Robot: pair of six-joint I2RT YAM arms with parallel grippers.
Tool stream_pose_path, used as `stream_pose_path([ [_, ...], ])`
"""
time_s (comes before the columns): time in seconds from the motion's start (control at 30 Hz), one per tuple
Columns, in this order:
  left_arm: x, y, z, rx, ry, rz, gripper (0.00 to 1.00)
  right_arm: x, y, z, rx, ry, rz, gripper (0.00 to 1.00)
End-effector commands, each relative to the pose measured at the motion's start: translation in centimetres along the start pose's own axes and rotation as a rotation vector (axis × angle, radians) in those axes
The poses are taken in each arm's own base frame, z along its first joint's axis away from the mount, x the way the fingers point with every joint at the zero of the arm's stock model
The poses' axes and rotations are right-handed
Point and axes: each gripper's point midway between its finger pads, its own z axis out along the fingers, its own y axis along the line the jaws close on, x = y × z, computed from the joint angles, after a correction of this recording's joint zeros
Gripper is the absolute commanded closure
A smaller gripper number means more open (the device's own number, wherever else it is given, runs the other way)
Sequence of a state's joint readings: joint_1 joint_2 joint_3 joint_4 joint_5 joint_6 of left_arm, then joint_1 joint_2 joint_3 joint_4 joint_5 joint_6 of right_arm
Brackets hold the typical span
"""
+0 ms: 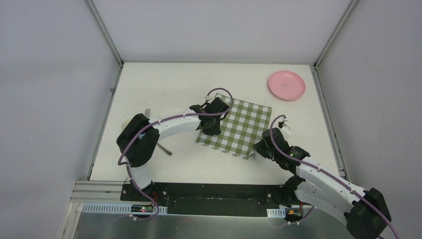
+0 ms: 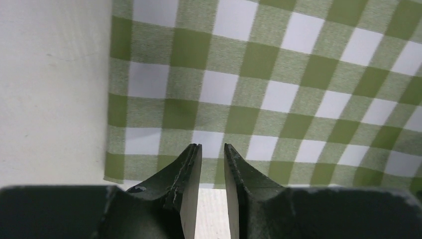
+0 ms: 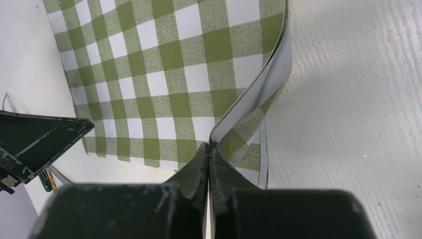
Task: Set the dinner table for one person
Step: Flatten out the napkin at the center of the board.
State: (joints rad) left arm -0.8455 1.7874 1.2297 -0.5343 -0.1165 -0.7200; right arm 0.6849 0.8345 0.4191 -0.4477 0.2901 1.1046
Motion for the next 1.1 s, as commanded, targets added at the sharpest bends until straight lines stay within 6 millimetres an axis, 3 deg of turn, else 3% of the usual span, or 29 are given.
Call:
stream_pose_path([
  [0.0,-0.5,-4.2,-0.7,0.121,-0.011,-0.011,0.73,-1.2,2.5,-0.3,-0.075,-0.037,0.013,1.00],
  [0.07,-0.4,-5.6,-1.0,0.162,-0.017,0.000,0.68,-1.5,2.7,-0.3,-0.076,-0.044,0.012,1.00],
  [0.17,-0.1,-7.5,-1.5,0.225,-0.020,0.006,0.42,-2.0,3.5,-0.3,-0.082,-0.052,0.003,1.00],
  [0.23,0.4,-8.8,-1.7,0.292,-0.001,-0.013,0.37,-2.3,4.0,-0.2,-0.080,-0.056,-0.002,1.00],
  [0.33,0.5,-11.0,-2.2,0.404,-0.002,-0.060,0.37,-2.6,4.9,0.0,-0.090,-0.059,-0.003,1.00],
  [0.57,0.9,-14.7,-3.5,0.627,-0.035,-0.145,0.49,-3.4,6.1,0.4,-0.102,-0.069,-0.003,1.00],
  [0.7,1.5,-15.0,-4.0,0.683,-0.085,-0.122,0.52,-4.1,6.5,0.3,-0.104,-0.077,-0.004,1.00],
  [1.07,2.8,-13.6,-4.3,0.651,-0.161,0.020,0.55,-4.9,7.0,0.8,-0.099,-0.066,-0.005,1.00],
])
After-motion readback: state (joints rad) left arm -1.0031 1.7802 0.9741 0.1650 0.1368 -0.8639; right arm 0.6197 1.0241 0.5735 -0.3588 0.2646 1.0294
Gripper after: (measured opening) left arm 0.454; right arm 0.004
